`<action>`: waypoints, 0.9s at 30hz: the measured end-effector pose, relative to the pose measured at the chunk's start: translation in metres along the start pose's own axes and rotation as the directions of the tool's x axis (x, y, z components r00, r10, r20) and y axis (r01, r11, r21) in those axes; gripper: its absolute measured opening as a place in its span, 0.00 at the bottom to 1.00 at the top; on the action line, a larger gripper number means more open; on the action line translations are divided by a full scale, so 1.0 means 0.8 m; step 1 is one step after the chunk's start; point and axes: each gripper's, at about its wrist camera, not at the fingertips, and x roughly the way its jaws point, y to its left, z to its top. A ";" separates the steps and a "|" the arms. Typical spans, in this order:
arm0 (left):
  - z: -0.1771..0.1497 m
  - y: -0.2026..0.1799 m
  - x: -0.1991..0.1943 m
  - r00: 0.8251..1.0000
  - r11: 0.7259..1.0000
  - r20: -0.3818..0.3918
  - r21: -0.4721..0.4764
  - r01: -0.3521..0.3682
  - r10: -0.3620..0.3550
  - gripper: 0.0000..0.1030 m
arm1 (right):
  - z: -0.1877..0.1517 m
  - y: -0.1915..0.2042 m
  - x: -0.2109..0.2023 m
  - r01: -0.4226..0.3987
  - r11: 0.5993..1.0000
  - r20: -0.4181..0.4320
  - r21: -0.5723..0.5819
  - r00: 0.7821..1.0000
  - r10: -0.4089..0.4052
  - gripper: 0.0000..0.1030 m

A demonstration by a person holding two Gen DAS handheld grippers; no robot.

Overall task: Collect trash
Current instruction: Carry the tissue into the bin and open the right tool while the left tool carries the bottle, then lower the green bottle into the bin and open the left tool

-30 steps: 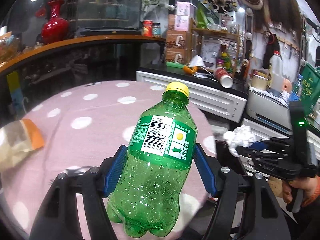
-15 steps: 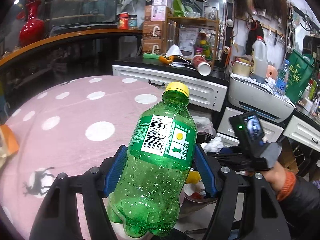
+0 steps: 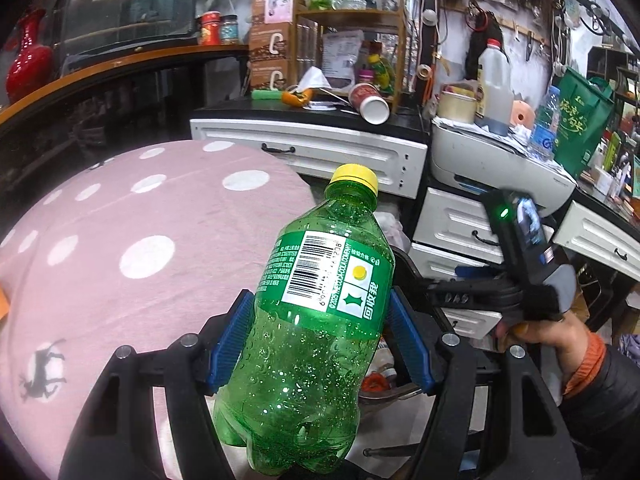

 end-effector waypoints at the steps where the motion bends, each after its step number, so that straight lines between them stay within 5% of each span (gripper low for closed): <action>1: 0.000 -0.003 0.003 1.000 1.000 -0.005 0.005 0.004 -0.004 0.65 | 0.002 -0.002 -0.007 0.005 1.000 0.018 0.005 1.000 -0.005 0.77; 8: 0.002 -0.024 0.032 0.997 0.999 -0.058 0.026 0.048 -0.046 0.65 | 0.011 -0.013 -0.050 0.024 0.999 0.123 0.032 0.992 -0.028 0.81; 20: 0.001 -0.063 0.114 0.981 0.993 -0.183 0.090 0.077 -0.060 0.65 | 0.013 -0.044 -0.067 0.014 0.994 0.152 0.113 0.988 -0.031 0.81; 27: 0.000 -0.088 0.154 0.982 0.979 -0.190 0.202 0.028 0.011 0.65 | 0.011 -0.048 -0.068 0.030 0.993 0.164 0.114 0.985 -0.048 0.81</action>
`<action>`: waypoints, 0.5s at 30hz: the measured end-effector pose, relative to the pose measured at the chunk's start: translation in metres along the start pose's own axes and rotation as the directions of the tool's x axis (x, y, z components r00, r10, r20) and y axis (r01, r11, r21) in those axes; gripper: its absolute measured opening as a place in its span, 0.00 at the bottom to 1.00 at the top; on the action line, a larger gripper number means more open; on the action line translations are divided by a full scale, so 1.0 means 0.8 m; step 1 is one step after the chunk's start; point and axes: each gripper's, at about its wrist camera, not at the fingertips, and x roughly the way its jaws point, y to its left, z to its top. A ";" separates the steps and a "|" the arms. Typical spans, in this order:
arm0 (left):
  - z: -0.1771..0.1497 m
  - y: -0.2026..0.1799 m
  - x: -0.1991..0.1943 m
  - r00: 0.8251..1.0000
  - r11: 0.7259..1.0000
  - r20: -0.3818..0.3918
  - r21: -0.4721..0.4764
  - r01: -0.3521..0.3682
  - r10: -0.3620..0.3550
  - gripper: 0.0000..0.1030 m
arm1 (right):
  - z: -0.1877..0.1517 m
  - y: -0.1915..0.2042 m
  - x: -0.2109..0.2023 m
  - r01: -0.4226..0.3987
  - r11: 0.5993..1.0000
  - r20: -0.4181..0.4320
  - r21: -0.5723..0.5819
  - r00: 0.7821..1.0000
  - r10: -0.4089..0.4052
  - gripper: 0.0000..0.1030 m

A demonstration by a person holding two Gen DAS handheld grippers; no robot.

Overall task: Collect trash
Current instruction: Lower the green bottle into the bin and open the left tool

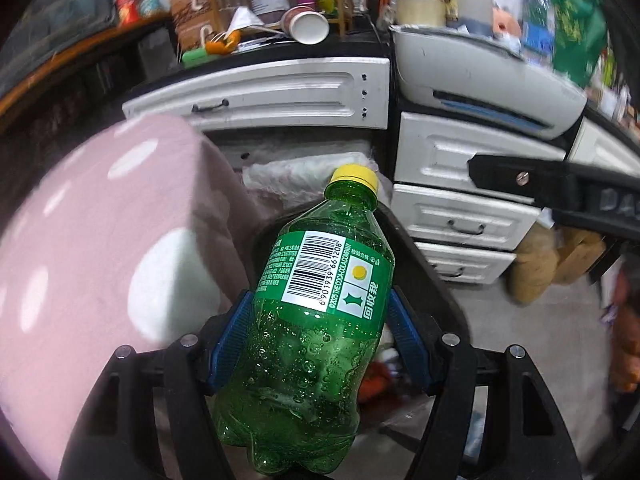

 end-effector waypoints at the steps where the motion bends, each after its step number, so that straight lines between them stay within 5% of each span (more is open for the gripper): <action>1: 0.002 -0.003 0.004 1.000 1.000 -0.002 0.009 0.003 -0.003 0.65 | 0.000 -0.001 0.000 0.000 1.000 0.003 0.001 1.000 0.000 0.81; 12: 0.000 -0.034 0.035 0.999 0.999 -0.044 0.045 0.019 -0.017 0.66 | 0.002 -0.025 0.000 0.009 0.998 0.007 0.056 1.000 -0.009 0.82; 15: -0.002 -0.039 0.040 0.998 0.998 -0.059 0.061 0.035 -0.031 0.87 | 0.002 -0.023 0.000 0.010 0.999 0.009 0.053 1.000 -0.010 0.84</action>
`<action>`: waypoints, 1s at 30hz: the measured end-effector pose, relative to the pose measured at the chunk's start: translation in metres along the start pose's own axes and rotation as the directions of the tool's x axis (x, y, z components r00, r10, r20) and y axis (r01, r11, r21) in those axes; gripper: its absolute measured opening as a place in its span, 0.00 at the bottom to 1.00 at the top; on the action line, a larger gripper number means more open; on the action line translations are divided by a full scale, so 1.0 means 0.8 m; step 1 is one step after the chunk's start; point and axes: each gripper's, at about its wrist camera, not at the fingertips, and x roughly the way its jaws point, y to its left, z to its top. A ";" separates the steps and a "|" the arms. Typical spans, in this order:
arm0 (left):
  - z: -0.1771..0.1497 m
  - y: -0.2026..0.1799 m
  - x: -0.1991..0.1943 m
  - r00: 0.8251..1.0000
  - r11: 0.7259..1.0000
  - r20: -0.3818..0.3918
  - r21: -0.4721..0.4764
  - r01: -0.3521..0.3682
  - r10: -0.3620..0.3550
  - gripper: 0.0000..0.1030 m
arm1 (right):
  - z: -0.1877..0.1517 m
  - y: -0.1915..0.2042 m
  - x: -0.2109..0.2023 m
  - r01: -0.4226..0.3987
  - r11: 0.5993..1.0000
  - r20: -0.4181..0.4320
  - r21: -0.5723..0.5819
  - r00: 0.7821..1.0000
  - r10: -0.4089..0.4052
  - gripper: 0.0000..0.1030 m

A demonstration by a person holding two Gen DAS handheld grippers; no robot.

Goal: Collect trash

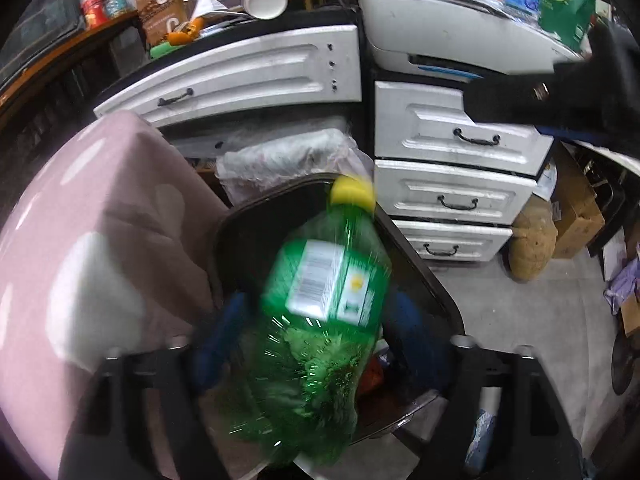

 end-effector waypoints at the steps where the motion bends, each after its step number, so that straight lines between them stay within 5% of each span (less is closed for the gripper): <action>1: -0.001 -0.003 -0.003 1.000 1.000 0.013 0.017 -0.006 0.006 0.93 | 0.000 0.001 0.000 -0.002 1.000 0.002 -0.002 1.000 0.002 0.84; 8: -0.014 -0.016 -0.042 0.998 0.997 0.068 0.082 0.007 -0.012 0.95 | 0.003 0.009 -0.007 0.034 0.999 0.027 -0.027 0.999 -0.034 0.89; 16: -0.036 0.016 -0.105 0.990 0.999 0.136 0.009 0.039 -0.039 0.95 | 0.006 0.045 -0.025 0.057 0.995 0.066 -0.085 0.997 -0.051 0.93; 24: -0.058 0.063 -0.170 0.975 0.997 0.218 -0.069 -0.020 0.035 0.95 | -0.006 0.116 -0.056 0.044 0.979 0.124 -0.198 0.992 -0.019 0.94; 30: -0.075 0.090 -0.218 0.944 0.980 0.268 -0.115 -0.165 0.190 0.95 | -0.022 0.170 -0.093 0.043 0.965 0.207 -0.260 0.978 0.012 0.95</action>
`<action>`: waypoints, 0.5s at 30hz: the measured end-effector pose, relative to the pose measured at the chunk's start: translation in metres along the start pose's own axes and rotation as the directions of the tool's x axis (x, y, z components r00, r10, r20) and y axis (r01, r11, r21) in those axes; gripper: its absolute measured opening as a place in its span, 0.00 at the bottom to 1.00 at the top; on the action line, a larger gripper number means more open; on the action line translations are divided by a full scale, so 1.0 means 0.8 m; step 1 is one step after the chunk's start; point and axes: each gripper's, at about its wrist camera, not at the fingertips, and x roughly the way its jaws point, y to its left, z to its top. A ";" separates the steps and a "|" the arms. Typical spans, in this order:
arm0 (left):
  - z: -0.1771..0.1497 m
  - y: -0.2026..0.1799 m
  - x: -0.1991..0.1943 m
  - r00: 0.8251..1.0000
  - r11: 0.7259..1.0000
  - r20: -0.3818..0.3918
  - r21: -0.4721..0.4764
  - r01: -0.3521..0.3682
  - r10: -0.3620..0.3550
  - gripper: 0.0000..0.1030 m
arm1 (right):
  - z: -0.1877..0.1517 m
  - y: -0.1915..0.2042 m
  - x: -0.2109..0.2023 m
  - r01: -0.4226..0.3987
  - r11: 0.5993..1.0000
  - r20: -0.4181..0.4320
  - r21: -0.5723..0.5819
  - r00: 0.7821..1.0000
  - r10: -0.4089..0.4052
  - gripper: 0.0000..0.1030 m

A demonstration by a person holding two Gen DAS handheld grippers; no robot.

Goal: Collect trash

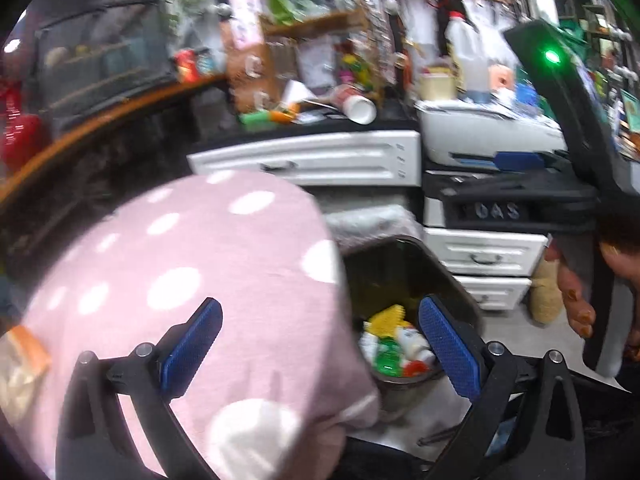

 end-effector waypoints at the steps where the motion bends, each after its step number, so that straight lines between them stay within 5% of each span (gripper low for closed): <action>1: -0.001 0.008 -0.008 1.000 1.000 0.011 -0.018 -0.019 0.019 0.95 | 0.000 0.008 -0.008 -0.015 1.000 0.016 -0.004 1.000 0.015 0.94; 9: -0.007 0.057 -0.070 0.977 0.974 0.109 -0.156 -0.166 0.184 0.95 | 0.000 0.053 -0.057 -0.082 0.996 0.086 -0.043 0.993 0.085 0.94; 15: -0.015 0.088 -0.114 0.930 0.920 0.169 -0.282 -0.272 0.327 0.95 | -0.010 0.071 -0.103 -0.114 0.993 0.190 -0.015 0.975 0.114 0.94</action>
